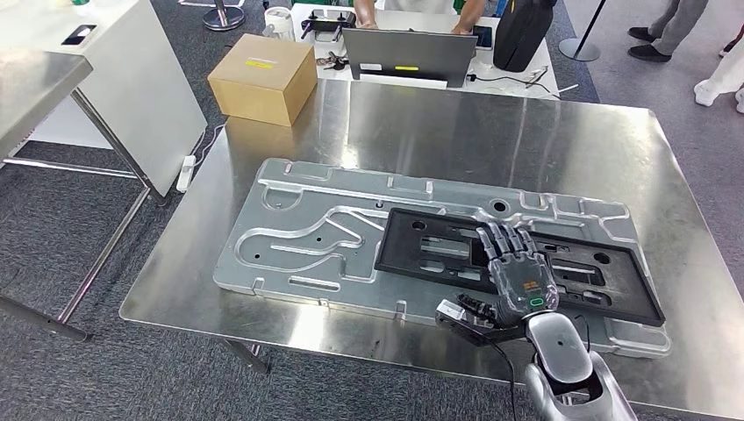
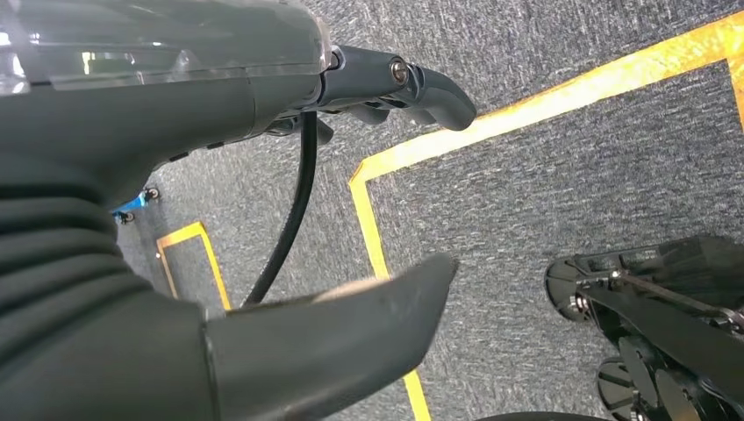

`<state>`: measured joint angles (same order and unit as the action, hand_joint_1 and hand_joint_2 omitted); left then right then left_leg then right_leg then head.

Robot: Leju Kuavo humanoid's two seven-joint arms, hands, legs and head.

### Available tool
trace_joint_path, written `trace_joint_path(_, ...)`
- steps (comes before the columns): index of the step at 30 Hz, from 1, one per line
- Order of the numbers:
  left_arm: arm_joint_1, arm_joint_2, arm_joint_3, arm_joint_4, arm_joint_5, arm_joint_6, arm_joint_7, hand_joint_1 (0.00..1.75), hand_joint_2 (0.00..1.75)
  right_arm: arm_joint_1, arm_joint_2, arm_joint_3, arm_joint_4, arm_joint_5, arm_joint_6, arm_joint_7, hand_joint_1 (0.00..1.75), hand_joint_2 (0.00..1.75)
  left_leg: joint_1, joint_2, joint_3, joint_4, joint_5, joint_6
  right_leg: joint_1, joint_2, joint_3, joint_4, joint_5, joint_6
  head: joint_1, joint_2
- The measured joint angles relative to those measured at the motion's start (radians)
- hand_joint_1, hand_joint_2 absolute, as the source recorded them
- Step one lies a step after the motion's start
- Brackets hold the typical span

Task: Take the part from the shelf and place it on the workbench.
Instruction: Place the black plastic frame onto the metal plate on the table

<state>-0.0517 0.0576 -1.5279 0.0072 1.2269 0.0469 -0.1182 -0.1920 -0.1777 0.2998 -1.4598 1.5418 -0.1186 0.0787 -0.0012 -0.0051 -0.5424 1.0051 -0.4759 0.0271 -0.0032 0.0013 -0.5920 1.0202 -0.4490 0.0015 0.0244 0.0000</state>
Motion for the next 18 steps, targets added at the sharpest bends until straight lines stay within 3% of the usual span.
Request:
trace_joint_path(11, 0.0, 0.0, 0.0, 0.0, 0.008, 0.003, 0.0, 0.0, 0.0, -0.002, 0.014, 0.077, -0.195, -0.061, 0.004, -0.038, 0.0, 0.0, -0.001, 0.0, -0.001, 0.001, 0.0, 0.001, -0.001, 0.0, 0.0, -0.002, 0.001, 0.001, 0.0, 0.0)
trace_joint_path(14, -0.002, -0.001, 0.0, 0.0, 0.007, 0.007, -0.028, 0.0, 0.0, -0.011, 0.012, 0.104, -0.255, -0.079, 0.006, -0.038, 0.0, 0.0, -0.001, 0.002, 0.004, -0.011, 0.01, 0.015, -0.004, 0.0, 0.004, -0.01, 0.008, 0.014, 0.0, 0.0)
trace_joint_path(16, -0.008, -0.002, 0.0, 0.0, 0.007, 0.013, -0.062, 0.0, 0.0, -0.031, 0.007, 0.116, -0.301, -0.081, 0.016, -0.034, 0.0, 0.0, 0.006, 0.007, 0.012, -0.036, 0.028, 0.024, -0.002, 0.0, -0.011, 0.023, -0.022, 0.021, 0.0, 0.0)
trace_joint_path(18, -0.013, -0.004, 0.0, 0.0, 0.007, 0.016, -0.076, 0.0, 0.0, -0.047, 0.003, 0.126, -0.337, -0.081, 0.028, -0.03, 0.0, 0.0, 0.01, 0.011, 0.013, -0.045, 0.036, 0.027, -0.006, 0.0, -0.059, 0.136, -0.089, 0.026, 0.001, 0.0)
